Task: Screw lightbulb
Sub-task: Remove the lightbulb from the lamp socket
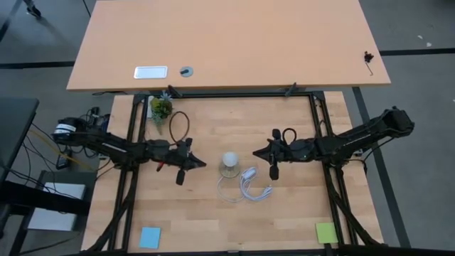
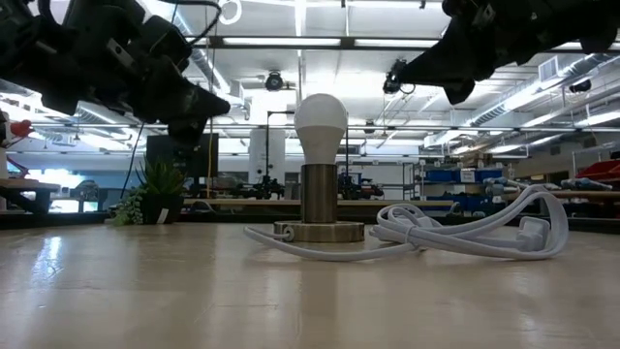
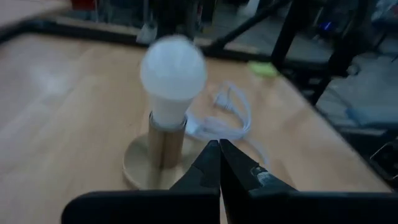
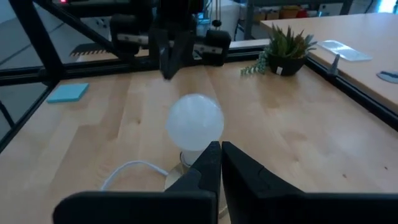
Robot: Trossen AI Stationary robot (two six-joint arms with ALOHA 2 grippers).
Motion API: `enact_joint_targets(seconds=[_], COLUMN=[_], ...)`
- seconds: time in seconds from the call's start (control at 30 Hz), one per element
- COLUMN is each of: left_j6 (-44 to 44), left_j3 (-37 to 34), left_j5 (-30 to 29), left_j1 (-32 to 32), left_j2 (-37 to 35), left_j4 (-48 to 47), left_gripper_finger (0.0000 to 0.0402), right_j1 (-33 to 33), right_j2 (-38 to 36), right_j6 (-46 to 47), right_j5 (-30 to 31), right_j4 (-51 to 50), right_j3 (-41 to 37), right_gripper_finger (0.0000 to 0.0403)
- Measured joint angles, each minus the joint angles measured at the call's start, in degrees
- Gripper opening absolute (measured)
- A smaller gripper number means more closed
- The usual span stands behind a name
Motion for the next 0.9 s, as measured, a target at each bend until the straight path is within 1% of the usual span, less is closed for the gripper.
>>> enact_joint_targets(seconds=[0.1,0.23,0.37,0.53,0.6,0.7,0.77,0.9], left_j6=[-0.08,1.48,3.06,2.75,3.13,4.69,5.26,5.29], left_j3=[2.56,6.43,9.7,12.64,13.76,15.01,15.41,15.51], left_j5=[-1.71,-3.72,-3.79,-4.98,-5.92,-8.86,-10.69,-12.35], left_j1=[-0.49,-1.47,-1.8,-1.79,-1.79,-1.77,-1.77,-1.77], left_j2=[1.11,4.72,9.09,14.4,16.54,20.41,22.7,25.58], left_j4=[-5.9,-11.76,-12.87,-12.44,-11.43,-11.54,-11.31,-8.05], left_gripper_finger=[0.0001,0.0001,0.0001,0.0001,0.0001,0.0,0.0,0.0], right_j1=[-0.72,-1.26,-1.58,-1.62,-1.6,-1.64,-1.97,-2.23], right_j2=[0.04,0.04,0.24,1.8,3.18,5.49,7.36,11.26], right_j6=[1.13,1.33,3.24,3.67,3.92,3.01,2.97,3.71], right_j5=[0.0,-0.38,-1.05,-1.14,-1.16,-1.16,-1.16,-1.16], right_j4=[-0.25,-1.33,-5.66,-8.95,-10.39,-13.4,-16.48,-24.8], right_j3=[1.31,3.4,5.59,8.26,9.8,12.8,15.8,23.71], right_gripper_finger=[0.0025,0.0024,0.0025,0.0039,0.0052,0.0078,0.0101,0.0153])
